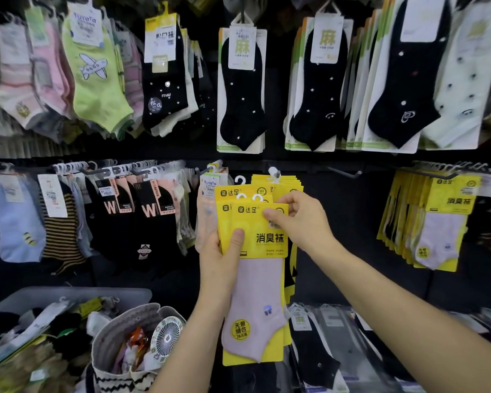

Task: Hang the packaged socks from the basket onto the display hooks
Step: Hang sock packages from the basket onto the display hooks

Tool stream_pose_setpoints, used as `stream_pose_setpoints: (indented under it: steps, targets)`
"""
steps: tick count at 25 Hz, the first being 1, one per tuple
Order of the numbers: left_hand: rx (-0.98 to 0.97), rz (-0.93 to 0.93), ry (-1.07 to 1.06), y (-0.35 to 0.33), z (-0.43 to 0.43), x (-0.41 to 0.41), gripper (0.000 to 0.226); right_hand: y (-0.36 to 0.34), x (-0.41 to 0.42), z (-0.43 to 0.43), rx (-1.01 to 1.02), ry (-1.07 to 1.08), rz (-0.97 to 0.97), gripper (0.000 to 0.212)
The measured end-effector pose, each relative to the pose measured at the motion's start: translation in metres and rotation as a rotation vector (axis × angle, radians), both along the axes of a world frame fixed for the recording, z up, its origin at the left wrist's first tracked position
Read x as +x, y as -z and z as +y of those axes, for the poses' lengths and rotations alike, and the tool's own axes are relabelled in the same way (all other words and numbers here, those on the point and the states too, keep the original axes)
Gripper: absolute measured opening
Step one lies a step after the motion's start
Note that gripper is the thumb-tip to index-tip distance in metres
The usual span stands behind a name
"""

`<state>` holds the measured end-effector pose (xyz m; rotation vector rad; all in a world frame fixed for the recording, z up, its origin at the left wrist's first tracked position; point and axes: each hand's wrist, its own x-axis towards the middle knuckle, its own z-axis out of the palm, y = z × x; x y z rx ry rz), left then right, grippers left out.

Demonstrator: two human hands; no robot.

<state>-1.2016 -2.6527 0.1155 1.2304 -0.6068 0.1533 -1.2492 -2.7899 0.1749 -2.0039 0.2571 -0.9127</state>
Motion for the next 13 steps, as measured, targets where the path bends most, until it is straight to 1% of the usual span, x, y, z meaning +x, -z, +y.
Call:
stream_pose_setpoints:
  steps: [2, 4, 7, 8, 10, 12, 13]
  targets:
    - [-0.008, 0.007, 0.026, -0.001, 0.001, -0.001, 0.030, 0.000, -0.003, -0.005, 0.079, -0.013, -0.014, 0.025]
    - [-0.013, 0.016, 0.005, 0.001, 0.000, -0.002, 0.025, -0.001, -0.006, -0.008, 0.120, -0.055, -0.010, 0.023]
    - [-0.018, -0.002, -0.031, 0.003, -0.002, -0.004, 0.020, -0.005, -0.009, -0.005, 0.051, -0.131, 0.000, 0.006]
    - [-0.018, -0.014, -0.040, 0.003, -0.003, -0.004, 0.019, -0.007, -0.009, -0.005, 0.050, -0.150, -0.006, 0.008]
    - [-0.019, -0.020, -0.053, 0.003, -0.004, -0.004, 0.020, -0.012, -0.011, -0.005, 0.127, -0.184, -0.010, 0.011]
    - [-0.019, -0.032, -0.038, 0.002, -0.004, -0.005, 0.026, -0.020, -0.013, -0.007, 0.232, -0.217, -0.001, 0.008]
    - [-0.015, -0.043, -0.020, 0.002, -0.004, -0.006, 0.031, -0.023, -0.013, -0.009, 0.236, -0.210, 0.011, 0.008]
